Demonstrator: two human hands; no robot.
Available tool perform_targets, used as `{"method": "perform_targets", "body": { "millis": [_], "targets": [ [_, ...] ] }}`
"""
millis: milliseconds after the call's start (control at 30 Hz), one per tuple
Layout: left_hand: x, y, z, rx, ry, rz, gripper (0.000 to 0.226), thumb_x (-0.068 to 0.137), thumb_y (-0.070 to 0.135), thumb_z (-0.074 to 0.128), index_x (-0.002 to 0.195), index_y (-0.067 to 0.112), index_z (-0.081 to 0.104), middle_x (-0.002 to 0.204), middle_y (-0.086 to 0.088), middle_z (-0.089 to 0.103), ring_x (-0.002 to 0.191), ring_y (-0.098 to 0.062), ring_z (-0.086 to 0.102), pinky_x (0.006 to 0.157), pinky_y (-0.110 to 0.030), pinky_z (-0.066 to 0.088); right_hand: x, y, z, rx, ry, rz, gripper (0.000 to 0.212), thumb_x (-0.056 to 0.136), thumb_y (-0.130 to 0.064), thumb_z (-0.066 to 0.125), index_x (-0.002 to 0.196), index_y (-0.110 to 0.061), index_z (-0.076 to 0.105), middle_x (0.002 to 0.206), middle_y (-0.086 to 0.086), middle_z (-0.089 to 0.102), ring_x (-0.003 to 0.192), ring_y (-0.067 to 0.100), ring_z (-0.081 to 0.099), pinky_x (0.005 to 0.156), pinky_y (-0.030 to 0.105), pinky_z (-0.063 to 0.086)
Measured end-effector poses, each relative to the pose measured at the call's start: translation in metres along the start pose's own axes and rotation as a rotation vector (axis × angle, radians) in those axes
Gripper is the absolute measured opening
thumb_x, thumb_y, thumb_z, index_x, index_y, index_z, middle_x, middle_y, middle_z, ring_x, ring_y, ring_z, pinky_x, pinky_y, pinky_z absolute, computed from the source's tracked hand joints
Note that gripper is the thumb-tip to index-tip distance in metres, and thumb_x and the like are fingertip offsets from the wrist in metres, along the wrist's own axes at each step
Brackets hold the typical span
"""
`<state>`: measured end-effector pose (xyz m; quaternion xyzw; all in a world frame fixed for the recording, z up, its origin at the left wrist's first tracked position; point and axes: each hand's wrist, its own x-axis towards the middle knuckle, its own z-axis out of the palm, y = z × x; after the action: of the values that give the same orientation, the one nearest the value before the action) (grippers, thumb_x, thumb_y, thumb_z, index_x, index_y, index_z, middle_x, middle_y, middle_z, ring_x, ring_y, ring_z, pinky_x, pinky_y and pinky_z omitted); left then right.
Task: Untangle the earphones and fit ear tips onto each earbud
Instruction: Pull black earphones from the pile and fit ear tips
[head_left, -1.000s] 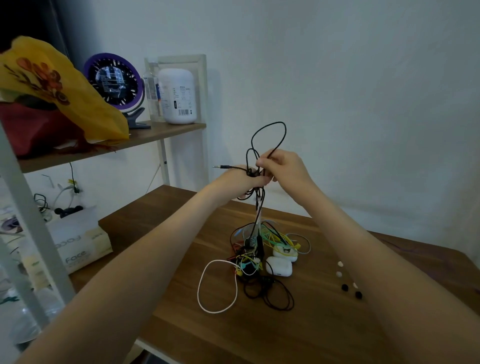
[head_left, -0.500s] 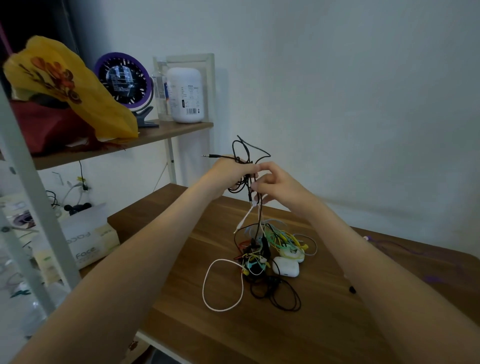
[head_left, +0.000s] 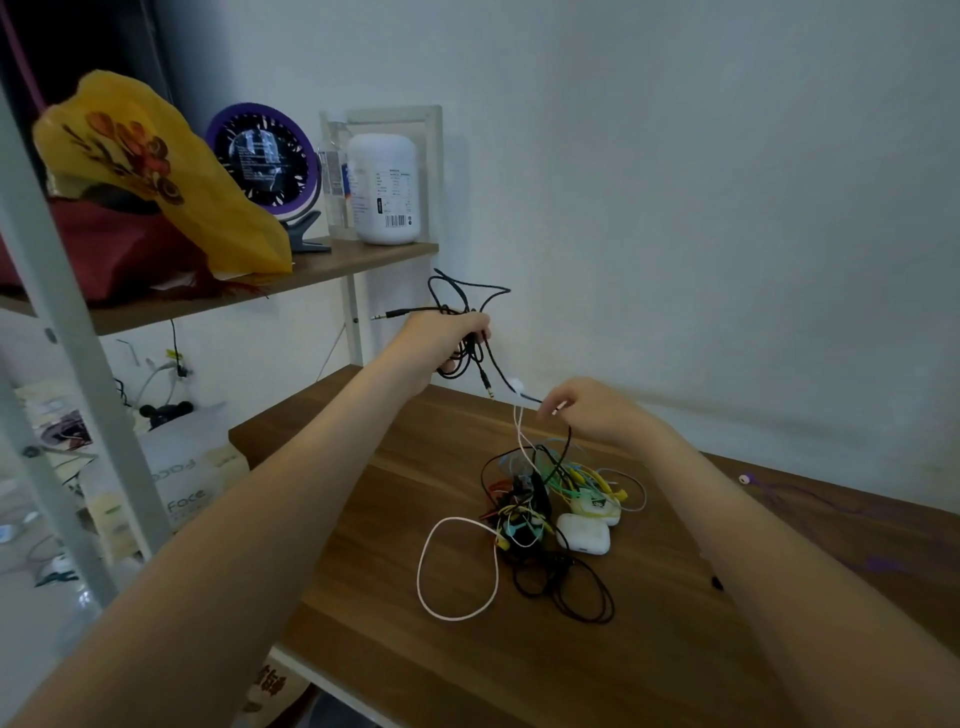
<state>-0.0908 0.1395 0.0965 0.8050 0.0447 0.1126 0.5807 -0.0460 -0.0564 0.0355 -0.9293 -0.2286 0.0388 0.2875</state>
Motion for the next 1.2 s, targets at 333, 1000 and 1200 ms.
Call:
{"method": "perform_targets", "body": {
  "millis": [333, 1000, 1200],
  "targets": [
    [-0.002, 0.009, 0.001, -0.074, -0.068, 0.036, 0.023, 0.088, 0.031, 0.064, 0.072, 0.015, 0.069, 0.081, 0.007, 0.060, 0.067, -0.012, 0.041, 0.053, -0.023, 0.038, 0.002, -0.034, 0.006, 0.501, -0.056, -0.198, 0.027, 0.095, -0.021, 0.057, 0.121, -0.020, 0.058, 0.125, -0.006, 0.059, 0.114, 0.004, 0.053, 0.094, 0.016, 0.040],
    [-0.003, 0.014, -0.001, -0.413, -0.081, -0.073, 0.026, 0.099, 0.015, 0.043, 0.075, 0.007, 0.049, 0.088, -0.012, 0.065, 0.052, -0.015, 0.053, 0.056, -0.023, 0.050, 0.006, -0.031, -0.003, 0.410, 0.254, -0.229, 0.029, 0.100, -0.019, 0.044, 0.081, -0.016, 0.065, 0.060, 0.003, 0.057, 0.064, 0.022, 0.058, 0.076, 0.035, 0.051],
    [0.000, 0.012, 0.011, -0.063, -0.096, -0.140, 0.025, 0.097, 0.019, 0.041, 0.076, 0.008, 0.049, 0.077, -0.011, 0.062, 0.048, -0.015, 0.039, 0.048, -0.026, 0.033, -0.004, -0.062, -0.034, 0.621, 0.319, -0.206, 0.019, 0.095, -0.022, 0.057, 0.077, -0.016, 0.061, 0.051, -0.005, 0.034, 0.042, 0.009, 0.025, 0.041, 0.022, 0.018]
  ]
}}
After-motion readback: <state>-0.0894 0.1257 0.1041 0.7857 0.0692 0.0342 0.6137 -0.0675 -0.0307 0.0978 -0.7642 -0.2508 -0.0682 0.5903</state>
